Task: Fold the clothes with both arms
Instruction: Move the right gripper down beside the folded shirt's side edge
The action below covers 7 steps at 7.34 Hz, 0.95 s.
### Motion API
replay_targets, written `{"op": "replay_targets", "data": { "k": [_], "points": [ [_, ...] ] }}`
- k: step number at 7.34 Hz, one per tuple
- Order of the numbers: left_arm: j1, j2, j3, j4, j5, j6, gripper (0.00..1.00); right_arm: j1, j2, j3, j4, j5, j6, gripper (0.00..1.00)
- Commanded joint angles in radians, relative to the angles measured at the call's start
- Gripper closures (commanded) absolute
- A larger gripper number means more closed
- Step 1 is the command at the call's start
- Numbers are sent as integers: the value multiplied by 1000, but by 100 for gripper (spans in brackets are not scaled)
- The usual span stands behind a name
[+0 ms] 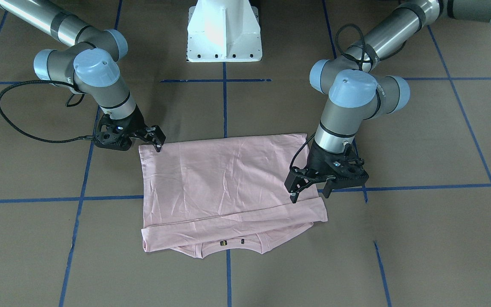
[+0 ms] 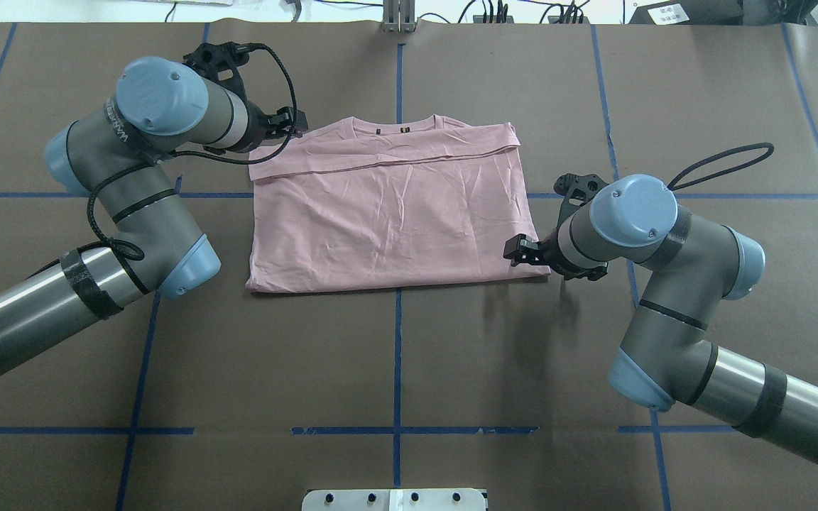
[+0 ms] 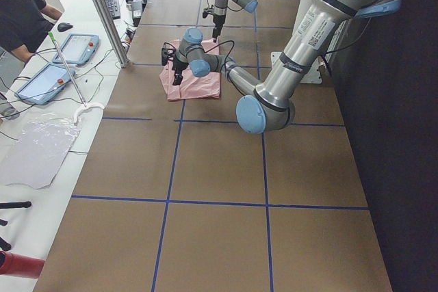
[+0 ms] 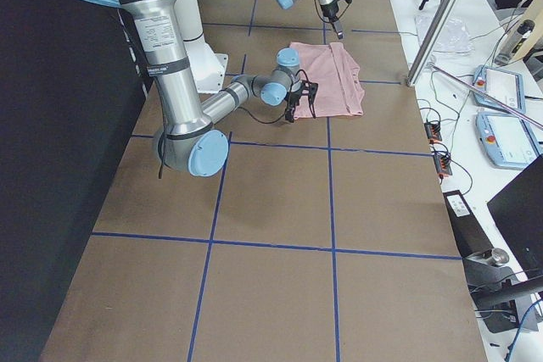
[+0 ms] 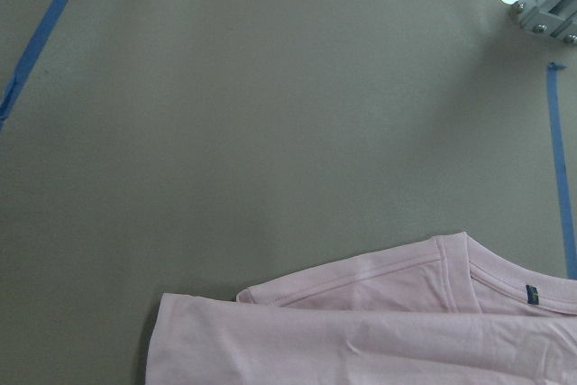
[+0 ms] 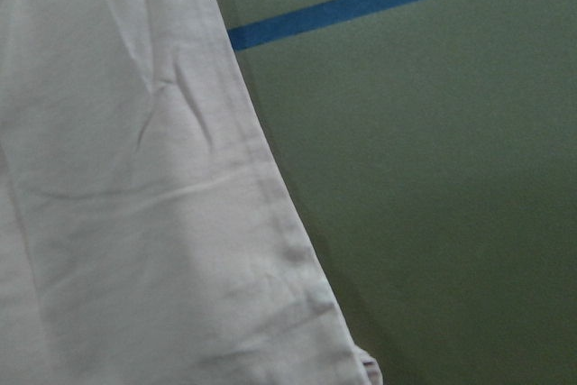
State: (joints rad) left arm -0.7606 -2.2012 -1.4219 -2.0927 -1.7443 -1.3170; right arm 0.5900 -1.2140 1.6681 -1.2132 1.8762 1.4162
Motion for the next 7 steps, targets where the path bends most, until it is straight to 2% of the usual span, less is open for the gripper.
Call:
{"op": "replay_targets", "data": {
  "k": [1, 2, 3, 7],
  "points": [
    [0, 9, -6, -1, 0, 1, 0, -1, 1, -4, 0, 0, -3, 30],
    [0, 9, -9, -1, 0, 1, 0, 1, 1, -4, 1, 3, -6, 69],
    [0, 9, -9, -1, 0, 1, 0, 1, 1, -4, 6, 4, -6, 100],
    [1, 14, -14, -3, 0, 1, 0, 10, -2, 11, 0, 32, -8, 100]
  ]
}}
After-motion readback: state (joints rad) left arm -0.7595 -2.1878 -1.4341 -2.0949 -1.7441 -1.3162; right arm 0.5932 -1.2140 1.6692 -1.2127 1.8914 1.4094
